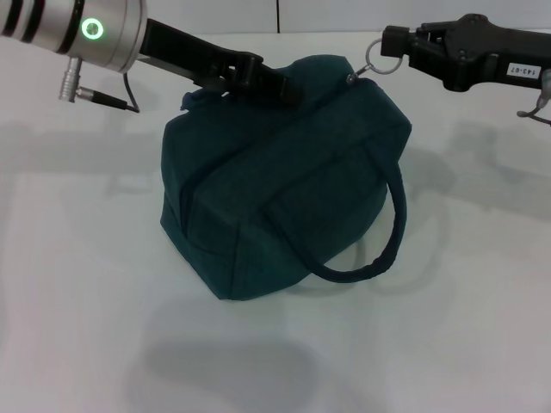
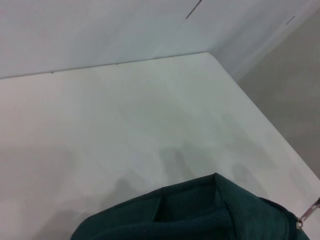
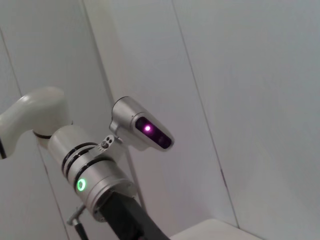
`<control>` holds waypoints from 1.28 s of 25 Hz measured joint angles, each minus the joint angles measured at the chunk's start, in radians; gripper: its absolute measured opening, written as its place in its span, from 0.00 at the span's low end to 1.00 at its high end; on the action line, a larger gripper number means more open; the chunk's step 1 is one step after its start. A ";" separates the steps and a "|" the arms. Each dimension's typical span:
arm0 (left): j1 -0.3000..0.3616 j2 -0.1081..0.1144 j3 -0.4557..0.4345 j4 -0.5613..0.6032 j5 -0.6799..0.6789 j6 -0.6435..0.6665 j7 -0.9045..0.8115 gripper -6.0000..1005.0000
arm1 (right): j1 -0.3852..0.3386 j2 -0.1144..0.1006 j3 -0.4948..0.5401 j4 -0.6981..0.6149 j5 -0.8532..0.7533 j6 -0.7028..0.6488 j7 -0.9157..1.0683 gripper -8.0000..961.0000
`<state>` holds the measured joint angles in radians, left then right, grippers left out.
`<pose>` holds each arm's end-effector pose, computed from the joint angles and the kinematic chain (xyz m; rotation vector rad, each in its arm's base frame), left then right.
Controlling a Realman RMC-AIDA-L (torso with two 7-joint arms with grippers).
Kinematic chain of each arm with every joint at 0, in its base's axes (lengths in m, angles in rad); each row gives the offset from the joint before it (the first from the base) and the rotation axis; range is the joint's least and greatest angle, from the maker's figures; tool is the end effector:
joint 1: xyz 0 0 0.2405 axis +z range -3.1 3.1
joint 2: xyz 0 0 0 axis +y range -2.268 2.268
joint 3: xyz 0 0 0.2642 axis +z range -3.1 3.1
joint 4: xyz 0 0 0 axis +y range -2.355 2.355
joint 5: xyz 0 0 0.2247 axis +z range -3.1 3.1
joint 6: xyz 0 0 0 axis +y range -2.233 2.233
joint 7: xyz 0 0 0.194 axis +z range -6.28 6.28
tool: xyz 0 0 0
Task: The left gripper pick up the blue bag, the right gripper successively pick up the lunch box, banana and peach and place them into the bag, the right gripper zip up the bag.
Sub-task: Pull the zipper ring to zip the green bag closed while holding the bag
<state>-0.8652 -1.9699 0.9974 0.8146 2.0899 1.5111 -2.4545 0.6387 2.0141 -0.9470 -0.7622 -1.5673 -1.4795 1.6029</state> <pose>-0.1382 0.4401 -0.0295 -2.7271 -1.3599 -0.3223 0.1497 0.4214 -0.0009 -2.6591 0.5154 1.0261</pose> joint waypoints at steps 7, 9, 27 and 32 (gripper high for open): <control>0.003 -0.004 0.001 -0.002 -0.002 0.010 0.000 0.24 | -0.007 0.000 0.001 0.031 0.011 0.042 0.003 0.09; 0.004 -0.004 0.002 -0.002 -0.002 0.010 0.000 0.23 | -0.003 -0.001 0.001 0.058 0.025 0.062 0.006 0.09; 0.002 0.004 -0.001 -0.054 -0.087 0.070 0.004 0.10 | -0.003 -0.005 0.005 0.118 0.079 0.109 0.019 0.09; 0.013 -0.006 0.000 -0.057 -0.136 0.107 0.034 0.07 | -0.002 -0.010 0.014 0.151 0.091 0.080 0.076 0.09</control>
<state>-0.8523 -1.9763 0.9971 0.7572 1.9543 1.6181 -2.4204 0.6370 2.0039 -0.9331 -0.6115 -1.4763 -1.3991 1.6791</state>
